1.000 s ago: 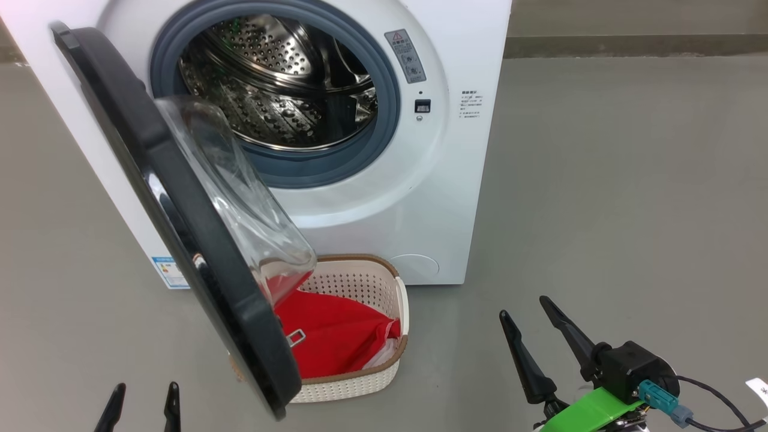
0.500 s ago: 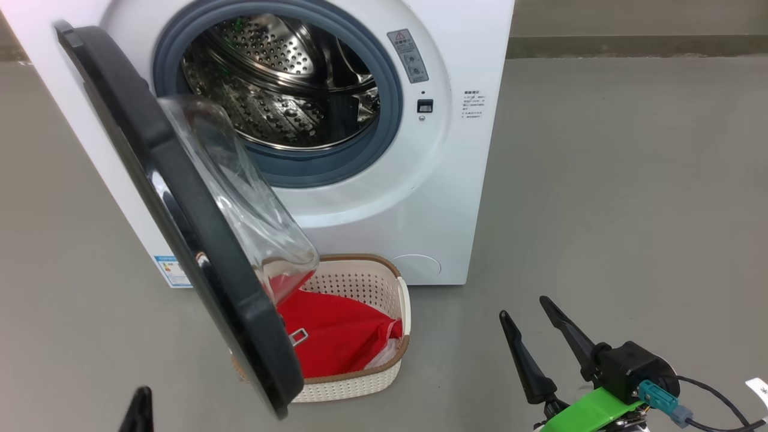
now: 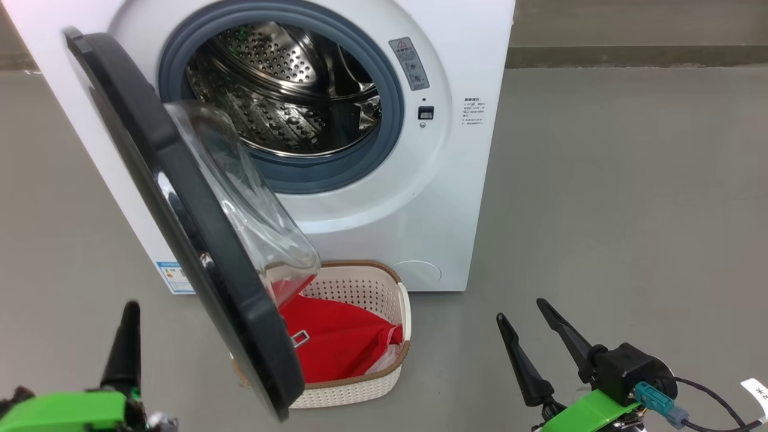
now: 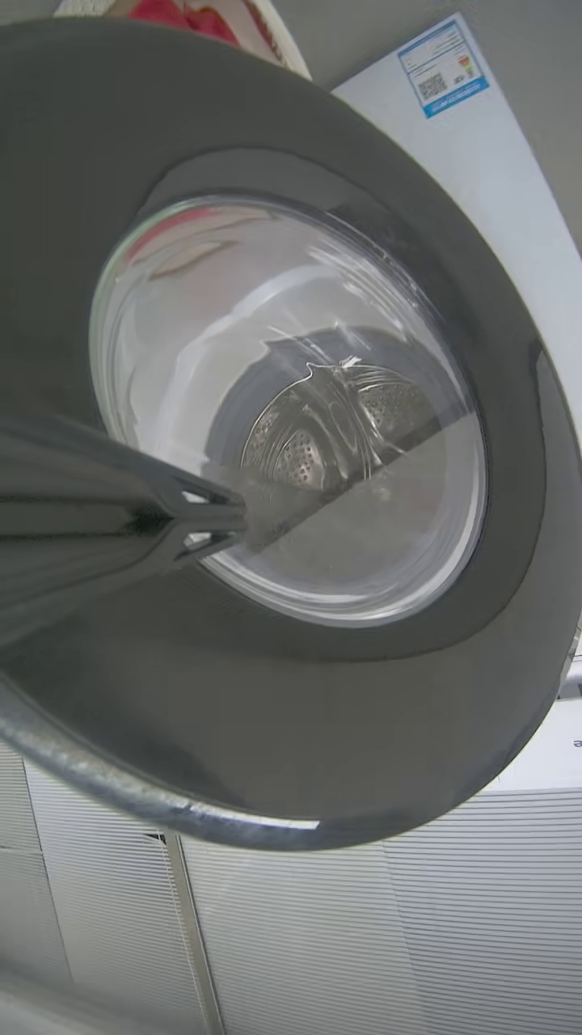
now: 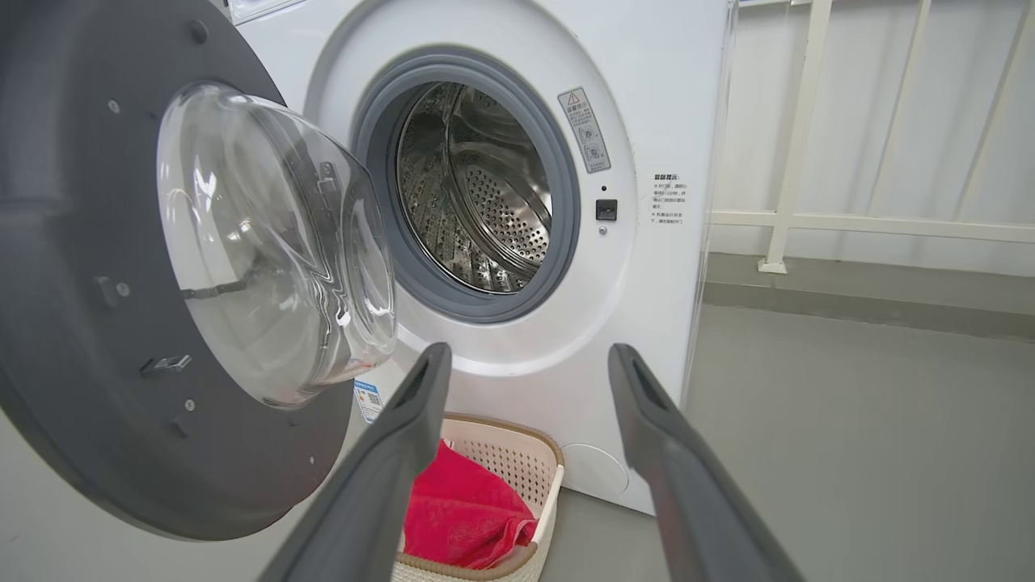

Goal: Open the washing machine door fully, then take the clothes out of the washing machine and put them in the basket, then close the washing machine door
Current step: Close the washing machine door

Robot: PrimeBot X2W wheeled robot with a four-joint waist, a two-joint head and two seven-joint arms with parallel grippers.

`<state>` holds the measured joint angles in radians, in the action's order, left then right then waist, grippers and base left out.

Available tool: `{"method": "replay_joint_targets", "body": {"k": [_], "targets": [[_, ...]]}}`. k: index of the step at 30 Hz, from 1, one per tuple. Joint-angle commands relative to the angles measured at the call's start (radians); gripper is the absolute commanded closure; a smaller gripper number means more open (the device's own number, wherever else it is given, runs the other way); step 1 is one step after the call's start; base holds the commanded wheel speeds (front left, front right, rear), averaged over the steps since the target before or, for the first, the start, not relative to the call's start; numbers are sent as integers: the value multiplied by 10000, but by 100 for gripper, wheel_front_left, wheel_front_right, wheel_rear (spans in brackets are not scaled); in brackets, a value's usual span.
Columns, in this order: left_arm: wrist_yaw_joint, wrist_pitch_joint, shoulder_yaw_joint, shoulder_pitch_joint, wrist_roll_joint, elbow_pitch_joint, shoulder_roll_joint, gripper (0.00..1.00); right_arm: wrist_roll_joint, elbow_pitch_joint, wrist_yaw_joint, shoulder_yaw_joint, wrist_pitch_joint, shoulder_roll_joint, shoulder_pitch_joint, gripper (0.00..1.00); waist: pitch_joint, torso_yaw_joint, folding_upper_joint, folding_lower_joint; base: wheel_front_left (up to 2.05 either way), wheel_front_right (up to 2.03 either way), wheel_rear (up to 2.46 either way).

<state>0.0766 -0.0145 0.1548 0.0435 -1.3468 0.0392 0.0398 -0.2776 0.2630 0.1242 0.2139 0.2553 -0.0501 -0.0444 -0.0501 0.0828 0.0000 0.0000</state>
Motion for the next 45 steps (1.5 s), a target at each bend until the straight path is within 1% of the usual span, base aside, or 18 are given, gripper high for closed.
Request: {"method": "replay_joint_targets", "body": {"k": [1, 4, 6, 8, 10, 13, 21, 26, 30, 36, 45], "targets": [[381, 215, 312, 551, -893, -708, 106, 100, 10, -209, 65, 243, 65, -1, -273, 0, 11, -35, 0, 0, 0, 0, 0], [1016, 577, 275, 704, -2246, -1420, 106, 100, 6, -198, 65, 231, 65, -1, -295, 0, 50, -112, 0, 0, 0, 0, 0], [1325, 763, 204, 772, -2673, -1788, 105, 100, 6, -203, 65, 210, 65, -1, -301, 0, 88, -153, 0, 0, 0, 0, 0], [1592, 882, 132, 845, -2797, -1971, 119, 100, 9, -201, 65, 203, 65, -1, -308, 0, 127, -193, 0, 0, 0, 0, 0], [1766, 989, 62, 963, -2862, -2039, 128, 100, 1, -186, 65, 223, 65, -1, -328, 0, 163, -252, 0, 0, 0, 0, 0], [1872, 1129, -66, 1111, -2880, -2075, 161, 100, -9, -177, 65, 214, 65, -1, -356, 0, 198, -317, 0, 0, 0, 0, 0], [1879, 1518, -454, 1592, -2941, -1920, 213, 100, 1, -165, 65, 202, 65, -1, -446, 0, 342, -669, 0, 0, 0, 0, 0], [1798, 1514, -671, 2065, -2938, -1572, 192, 100, 7, -167, 65, 228, 65, -1, -508, 0, 504, -1009, 0, 0, 0, 0, 0], [1751, 1445, -830, 2467, -3216, -1355, 154, 100, 35, -178, 65, 243, 65, -1, -570, 0, 642, -1278, 0, 0, 0, 0, 0], [1536, 1186, -1145, 3172, -3446, -872, 124, 100, 143, -189, 65, 199, 65, -1, -686, 0, 924, -1652, 0, 0, 0, 0, 0], [1172, 454, -1571, 4526, -3586, 269, 109, 100, 263, -228, 65, 227, 65, -1, -973, 0, 1375, -2173, 0, 0, 0, 0, 0]]}}
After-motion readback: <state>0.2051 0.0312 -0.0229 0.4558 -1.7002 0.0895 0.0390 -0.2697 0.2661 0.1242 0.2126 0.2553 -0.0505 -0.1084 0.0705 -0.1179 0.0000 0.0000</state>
